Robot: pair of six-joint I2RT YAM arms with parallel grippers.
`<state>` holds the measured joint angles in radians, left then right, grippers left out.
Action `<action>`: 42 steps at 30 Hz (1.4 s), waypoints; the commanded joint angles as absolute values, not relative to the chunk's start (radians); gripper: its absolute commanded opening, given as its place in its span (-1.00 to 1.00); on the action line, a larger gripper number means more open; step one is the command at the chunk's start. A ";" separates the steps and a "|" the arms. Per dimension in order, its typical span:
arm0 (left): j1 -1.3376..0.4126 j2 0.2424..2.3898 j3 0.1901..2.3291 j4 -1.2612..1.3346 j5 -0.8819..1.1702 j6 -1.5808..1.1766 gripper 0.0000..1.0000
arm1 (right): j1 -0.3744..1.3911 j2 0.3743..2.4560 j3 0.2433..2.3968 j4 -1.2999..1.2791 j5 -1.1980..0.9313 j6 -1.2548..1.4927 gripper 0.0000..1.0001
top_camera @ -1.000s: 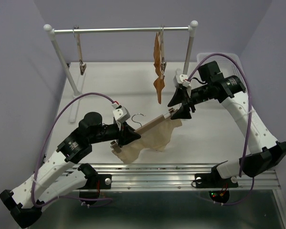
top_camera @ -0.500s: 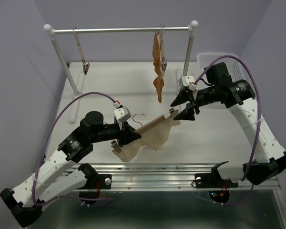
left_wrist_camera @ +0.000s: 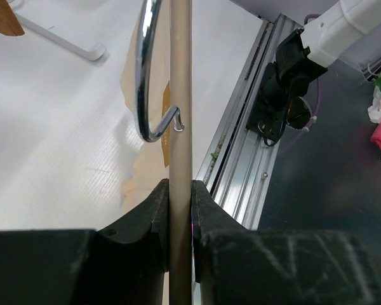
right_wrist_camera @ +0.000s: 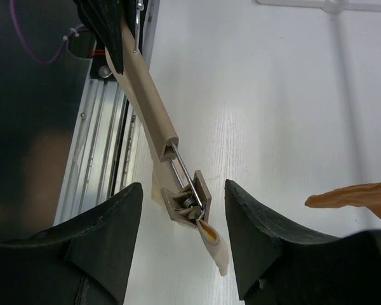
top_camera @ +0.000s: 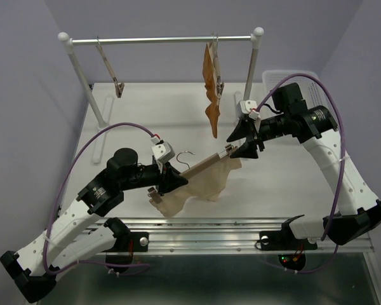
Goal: Remove the underwear clipped to the hanger
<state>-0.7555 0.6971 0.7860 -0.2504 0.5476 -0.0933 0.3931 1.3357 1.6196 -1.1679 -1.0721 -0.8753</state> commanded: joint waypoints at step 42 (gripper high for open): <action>-0.753 0.670 0.851 -0.153 0.402 -0.178 -1.00 | 0.391 1.115 1.318 -0.375 -0.579 -0.152 1.00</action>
